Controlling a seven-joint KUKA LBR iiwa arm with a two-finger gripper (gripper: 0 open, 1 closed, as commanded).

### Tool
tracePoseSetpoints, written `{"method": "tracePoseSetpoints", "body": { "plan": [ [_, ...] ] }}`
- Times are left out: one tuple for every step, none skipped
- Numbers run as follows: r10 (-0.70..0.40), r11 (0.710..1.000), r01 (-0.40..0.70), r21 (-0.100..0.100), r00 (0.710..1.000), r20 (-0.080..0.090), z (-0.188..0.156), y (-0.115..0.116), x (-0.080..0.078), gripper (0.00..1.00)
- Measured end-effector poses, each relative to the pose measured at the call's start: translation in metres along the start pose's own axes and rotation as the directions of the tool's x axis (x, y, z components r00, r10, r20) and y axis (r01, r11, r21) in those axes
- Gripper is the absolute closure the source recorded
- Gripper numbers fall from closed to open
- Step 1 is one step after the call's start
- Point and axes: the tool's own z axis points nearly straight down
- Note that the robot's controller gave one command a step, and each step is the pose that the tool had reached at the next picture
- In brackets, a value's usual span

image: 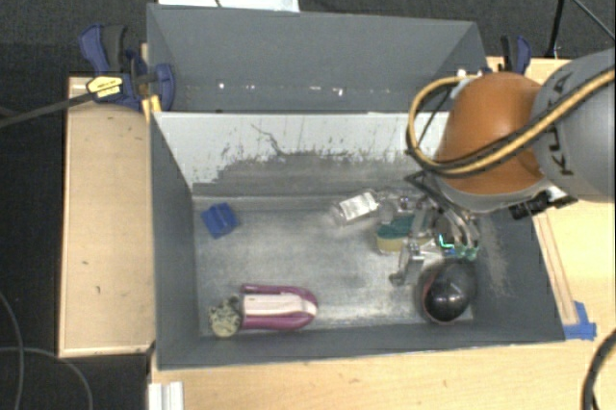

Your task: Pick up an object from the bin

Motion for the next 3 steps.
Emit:
{"method": "tracePoseSetpoints", "body": {
  "plan": [
    [-0.016, 1.000, 0.016, 0.001, 1.000, 0.006, 0.059, -0.054, -0.032, 0.00],
    [-0.020, 1.000, 0.020, 0.001, 1.000, 0.009, 0.056, -0.052, -0.033, 1.00],
    [-0.039, 0.999, 0.039, 0.002, 0.999, 0.017, -0.094, -0.052, -0.037, 1.00]
  ]
}}
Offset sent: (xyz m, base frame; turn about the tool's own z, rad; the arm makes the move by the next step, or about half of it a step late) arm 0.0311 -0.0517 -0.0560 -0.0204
